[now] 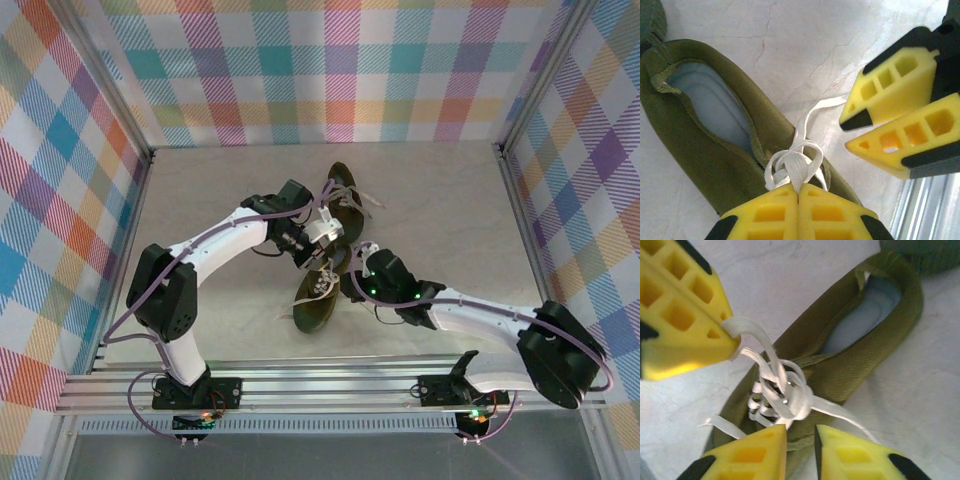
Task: Tie the shoes
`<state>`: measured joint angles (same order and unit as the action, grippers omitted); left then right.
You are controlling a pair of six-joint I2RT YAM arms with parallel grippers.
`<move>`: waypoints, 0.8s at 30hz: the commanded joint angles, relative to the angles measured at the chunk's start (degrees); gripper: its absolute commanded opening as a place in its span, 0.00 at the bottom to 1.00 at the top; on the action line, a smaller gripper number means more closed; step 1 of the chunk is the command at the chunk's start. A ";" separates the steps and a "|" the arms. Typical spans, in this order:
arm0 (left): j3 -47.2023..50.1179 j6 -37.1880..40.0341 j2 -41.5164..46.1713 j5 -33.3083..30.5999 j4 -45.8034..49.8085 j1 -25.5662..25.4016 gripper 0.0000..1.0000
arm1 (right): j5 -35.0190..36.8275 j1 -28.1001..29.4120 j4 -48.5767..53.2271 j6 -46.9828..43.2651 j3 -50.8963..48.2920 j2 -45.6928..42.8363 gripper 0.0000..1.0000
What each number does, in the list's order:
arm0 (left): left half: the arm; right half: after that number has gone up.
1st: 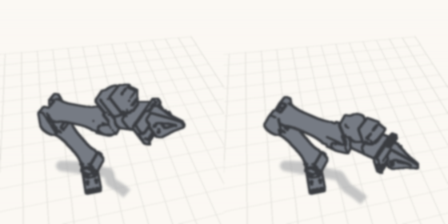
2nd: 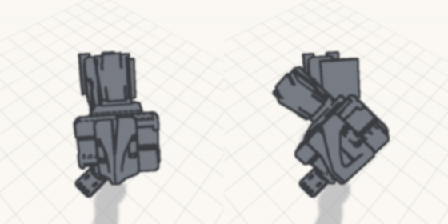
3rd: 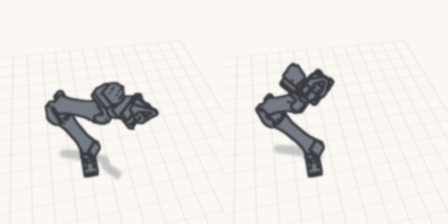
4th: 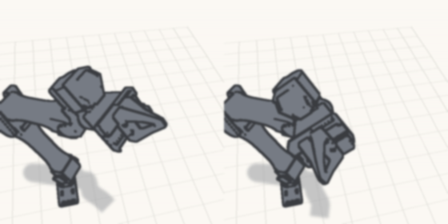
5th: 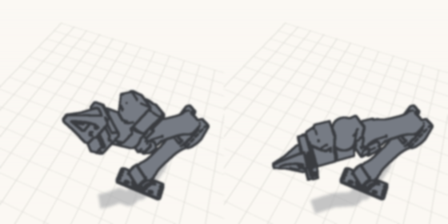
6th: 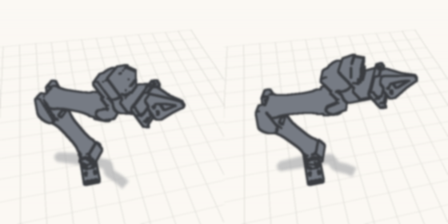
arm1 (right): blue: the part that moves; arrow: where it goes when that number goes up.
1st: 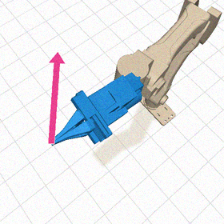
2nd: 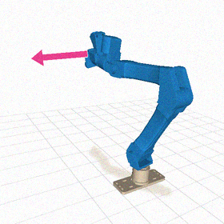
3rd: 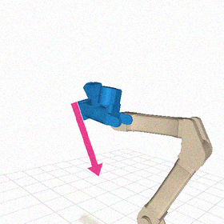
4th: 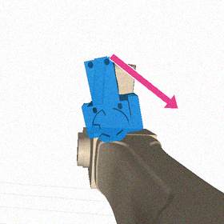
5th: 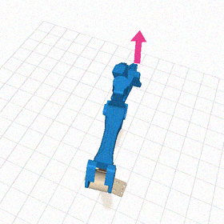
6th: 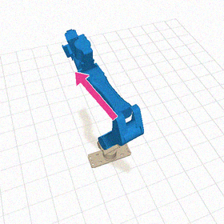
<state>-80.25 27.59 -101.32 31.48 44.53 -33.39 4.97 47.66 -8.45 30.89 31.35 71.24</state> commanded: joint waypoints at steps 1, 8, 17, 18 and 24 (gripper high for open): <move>-3.43 -1.19 -2.16 6.33 6.16 1.39 0.00 | 2.94 0.07 -5.93 -8.71 -2.61 -3.26 0.30; -8.82 4.77 -6.93 14.36 17.37 1.39 0.00 | -2.96 0.07 -4.29 -17.86 -1.91 -6.63 0.52; -11.15 5.27 -8.59 16.86 22.00 2.56 0.00 | 1.98 0.15 -0.32 -19.39 -1.42 -7.97 0.46; -10.85 5.29 -8.05 16.90 21.75 2.54 0.00 | 3.03 0.15 -0.38 -19.13 -1.70 -8.66 0.46; -5.86 0.77 -1.18 7.43 13.11 -0.47 0.00 | 7.20 0.06 0.49 -18.00 -2.89 -10.77 0.46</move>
<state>-88.73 30.63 -108.31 43.66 61.43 -32.18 9.23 47.64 -8.69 12.80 29.23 61.54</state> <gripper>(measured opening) 0.053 0.462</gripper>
